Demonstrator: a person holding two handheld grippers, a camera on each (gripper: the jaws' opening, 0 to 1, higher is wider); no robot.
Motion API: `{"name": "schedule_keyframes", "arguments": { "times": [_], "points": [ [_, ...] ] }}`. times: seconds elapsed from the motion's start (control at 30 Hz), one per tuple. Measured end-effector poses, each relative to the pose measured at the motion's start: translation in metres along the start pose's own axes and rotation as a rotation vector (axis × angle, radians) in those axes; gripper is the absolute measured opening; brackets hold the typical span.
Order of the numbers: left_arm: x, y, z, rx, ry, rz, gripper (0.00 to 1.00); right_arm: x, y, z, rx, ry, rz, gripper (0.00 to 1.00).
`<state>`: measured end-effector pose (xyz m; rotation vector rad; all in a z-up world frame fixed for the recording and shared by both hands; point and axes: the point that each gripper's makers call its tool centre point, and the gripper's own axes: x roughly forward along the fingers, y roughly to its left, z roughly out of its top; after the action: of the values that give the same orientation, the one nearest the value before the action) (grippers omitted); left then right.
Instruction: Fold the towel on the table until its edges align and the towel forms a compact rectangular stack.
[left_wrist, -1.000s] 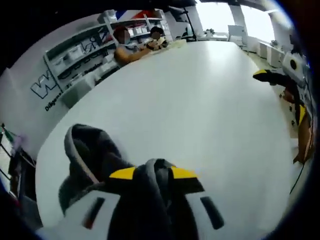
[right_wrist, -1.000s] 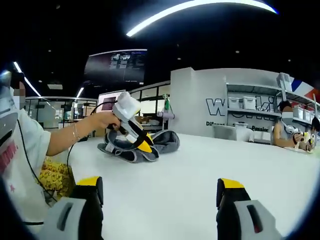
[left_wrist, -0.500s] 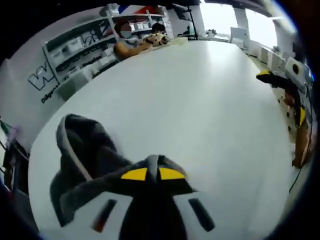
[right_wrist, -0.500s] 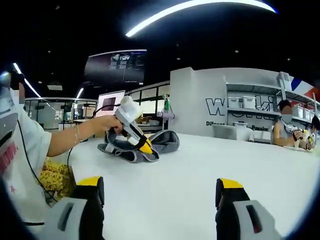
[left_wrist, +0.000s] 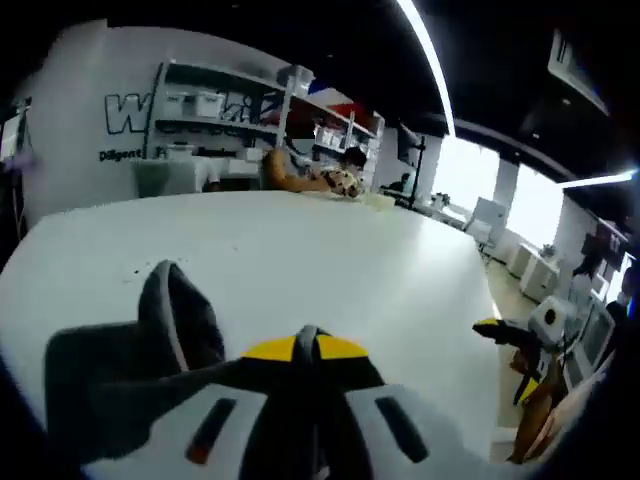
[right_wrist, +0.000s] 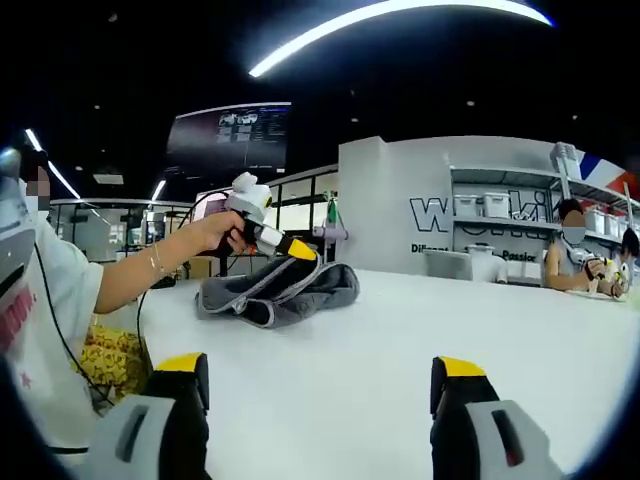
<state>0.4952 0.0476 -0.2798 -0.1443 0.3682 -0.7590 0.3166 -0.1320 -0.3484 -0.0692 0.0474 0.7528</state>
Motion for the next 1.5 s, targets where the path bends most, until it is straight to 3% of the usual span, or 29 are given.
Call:
{"name": "schedule_keyframes", "arguments": {
  "times": [0.13,0.27,0.37,0.6,0.8,1.07,1.27,1.4,1.47,1.5],
  "points": [
    [-0.004,-0.003,0.031,-0.066,-0.114,-0.012,0.07,0.0,0.0,0.002,-0.003,-0.003,0.001,0.96],
    [-0.006,-0.019,0.059,-0.11,-0.203,-0.041,0.07,-0.002,0.001,0.003,-0.005,-0.008,0.001,0.96],
    [-0.002,-0.03,0.078,-0.147,-0.238,-0.075,0.07,-0.003,0.0,0.003,-0.005,-0.009,-0.001,0.96],
    [0.026,-0.05,0.119,-0.162,-0.259,-0.111,0.06,-0.013,0.0,0.009,-0.003,-0.025,0.0,0.96],
    [0.049,-0.061,0.141,-0.194,-0.271,-0.132,0.06,-0.024,-0.005,0.013,-0.012,-0.03,-0.019,0.96],
    [0.089,-0.08,0.161,-0.201,-0.257,-0.131,0.06,-0.035,-0.012,0.014,-0.01,-0.023,-0.043,0.96],
    [0.104,-0.091,0.166,-0.184,-0.235,-0.136,0.06,-0.04,-0.015,0.015,-0.017,-0.02,-0.059,0.96],
    [0.109,-0.094,0.173,-0.242,-0.248,-0.157,0.06,-0.044,-0.015,0.015,-0.018,-0.016,-0.063,0.96],
    [0.141,-0.118,0.179,-0.256,-0.244,-0.155,0.07,-0.045,-0.016,0.013,-0.02,-0.01,-0.067,0.96],
    [0.146,-0.125,0.177,-0.27,-0.242,-0.158,0.07,-0.046,-0.016,0.013,-0.021,-0.008,-0.068,0.96]
  ]
}}
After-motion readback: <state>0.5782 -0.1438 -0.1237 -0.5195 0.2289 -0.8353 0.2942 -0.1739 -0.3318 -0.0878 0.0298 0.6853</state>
